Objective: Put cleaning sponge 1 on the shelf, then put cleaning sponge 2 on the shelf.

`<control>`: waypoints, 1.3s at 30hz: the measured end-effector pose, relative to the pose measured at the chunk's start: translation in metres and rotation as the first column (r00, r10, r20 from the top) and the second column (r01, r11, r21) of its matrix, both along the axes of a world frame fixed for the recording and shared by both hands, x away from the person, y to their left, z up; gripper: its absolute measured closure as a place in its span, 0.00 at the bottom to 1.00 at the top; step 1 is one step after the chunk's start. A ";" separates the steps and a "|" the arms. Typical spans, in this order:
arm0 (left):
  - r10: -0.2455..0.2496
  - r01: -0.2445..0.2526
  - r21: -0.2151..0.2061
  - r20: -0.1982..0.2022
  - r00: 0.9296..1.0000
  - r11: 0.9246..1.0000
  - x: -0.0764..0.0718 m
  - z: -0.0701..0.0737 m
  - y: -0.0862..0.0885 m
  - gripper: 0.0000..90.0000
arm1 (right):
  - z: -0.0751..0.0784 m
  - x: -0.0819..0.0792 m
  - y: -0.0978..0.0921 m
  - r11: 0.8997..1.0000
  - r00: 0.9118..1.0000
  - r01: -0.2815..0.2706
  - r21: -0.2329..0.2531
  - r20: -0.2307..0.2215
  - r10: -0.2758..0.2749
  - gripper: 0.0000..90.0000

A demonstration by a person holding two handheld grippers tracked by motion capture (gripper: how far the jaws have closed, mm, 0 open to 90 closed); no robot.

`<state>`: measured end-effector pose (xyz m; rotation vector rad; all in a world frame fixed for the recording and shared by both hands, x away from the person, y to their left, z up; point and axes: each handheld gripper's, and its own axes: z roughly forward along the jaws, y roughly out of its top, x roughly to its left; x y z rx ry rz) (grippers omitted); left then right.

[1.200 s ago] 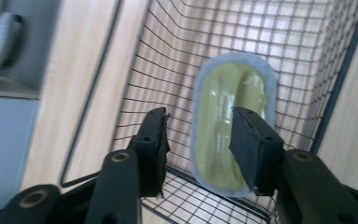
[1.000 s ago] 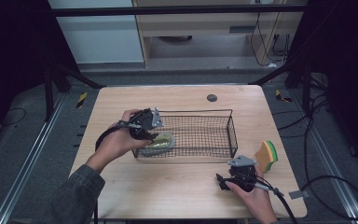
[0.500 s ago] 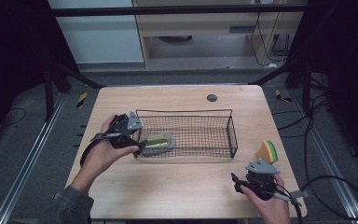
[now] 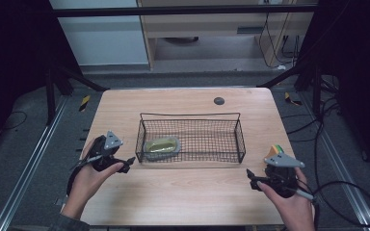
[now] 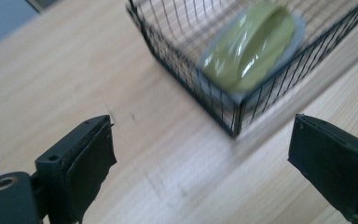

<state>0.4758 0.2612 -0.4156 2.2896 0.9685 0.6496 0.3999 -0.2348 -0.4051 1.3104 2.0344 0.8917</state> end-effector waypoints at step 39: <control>0.202 -0.217 -0.100 -0.141 0.969 0.971 0.005 -0.083 0.045 0.04 | 0.021 0.056 -0.072 0.989 0.975 0.147 -0.012 -0.169 -0.147 0.38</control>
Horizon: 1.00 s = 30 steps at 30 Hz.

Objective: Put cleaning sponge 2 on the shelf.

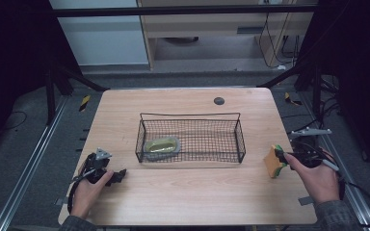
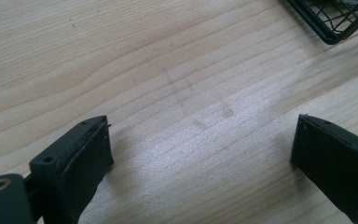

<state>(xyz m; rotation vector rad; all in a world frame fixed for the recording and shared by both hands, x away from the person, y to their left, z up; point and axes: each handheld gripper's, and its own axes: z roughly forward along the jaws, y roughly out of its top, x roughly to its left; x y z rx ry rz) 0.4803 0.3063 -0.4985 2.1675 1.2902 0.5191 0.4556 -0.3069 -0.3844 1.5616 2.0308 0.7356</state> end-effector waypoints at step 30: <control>0.003 -0.002 -0.037 0.025 1.000 0.999 0.001 -0.005 0.000 0.00 | -0.036 0.004 0.007 1.000 0.997 0.013 0.001 -0.073 -0.013 0.46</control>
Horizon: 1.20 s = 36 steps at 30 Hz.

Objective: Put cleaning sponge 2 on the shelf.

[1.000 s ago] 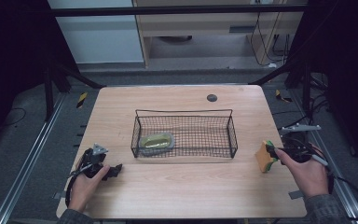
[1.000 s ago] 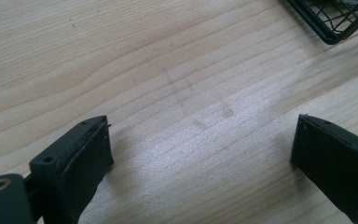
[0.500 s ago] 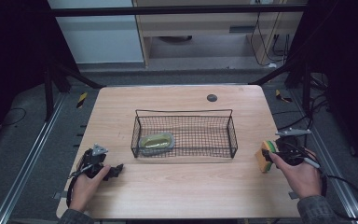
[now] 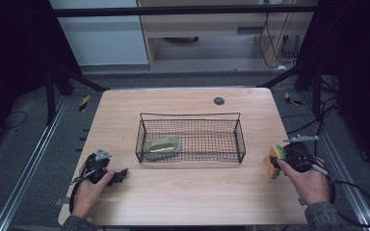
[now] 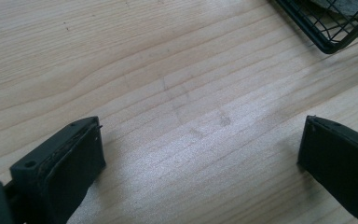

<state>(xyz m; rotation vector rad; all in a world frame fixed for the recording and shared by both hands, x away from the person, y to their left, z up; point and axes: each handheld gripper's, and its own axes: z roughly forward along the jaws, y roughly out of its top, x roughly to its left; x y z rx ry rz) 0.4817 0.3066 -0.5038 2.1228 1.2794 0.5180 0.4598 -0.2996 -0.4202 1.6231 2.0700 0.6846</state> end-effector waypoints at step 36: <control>0.006 -0.006 -0.002 -0.001 1.000 1.000 0.000 0.000 -0.001 0.00 | 0.005 0.033 0.002 1.000 0.971 0.017 0.018 -0.239 -0.012 0.53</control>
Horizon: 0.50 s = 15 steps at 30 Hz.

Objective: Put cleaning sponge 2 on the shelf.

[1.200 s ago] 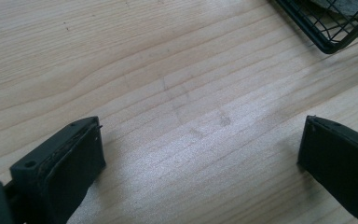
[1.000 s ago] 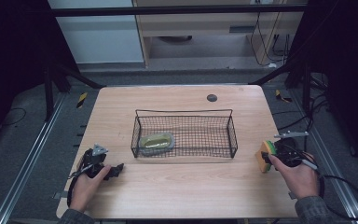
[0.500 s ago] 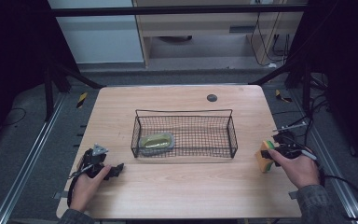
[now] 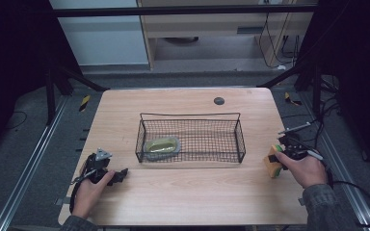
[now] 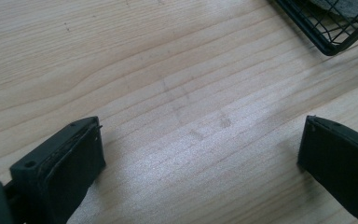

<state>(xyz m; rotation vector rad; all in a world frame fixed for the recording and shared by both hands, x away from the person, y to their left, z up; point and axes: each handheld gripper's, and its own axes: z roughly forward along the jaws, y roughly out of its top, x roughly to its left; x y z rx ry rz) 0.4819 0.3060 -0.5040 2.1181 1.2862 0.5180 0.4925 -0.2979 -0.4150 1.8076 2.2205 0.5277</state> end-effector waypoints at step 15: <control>0.000 0.000 0.000 0.000 1.000 1.000 0.000 0.000 0.000 0.00 | 0.008 0.001 0.001 1.000 1.000 -0.003 -0.002 0.012 0.003 0.71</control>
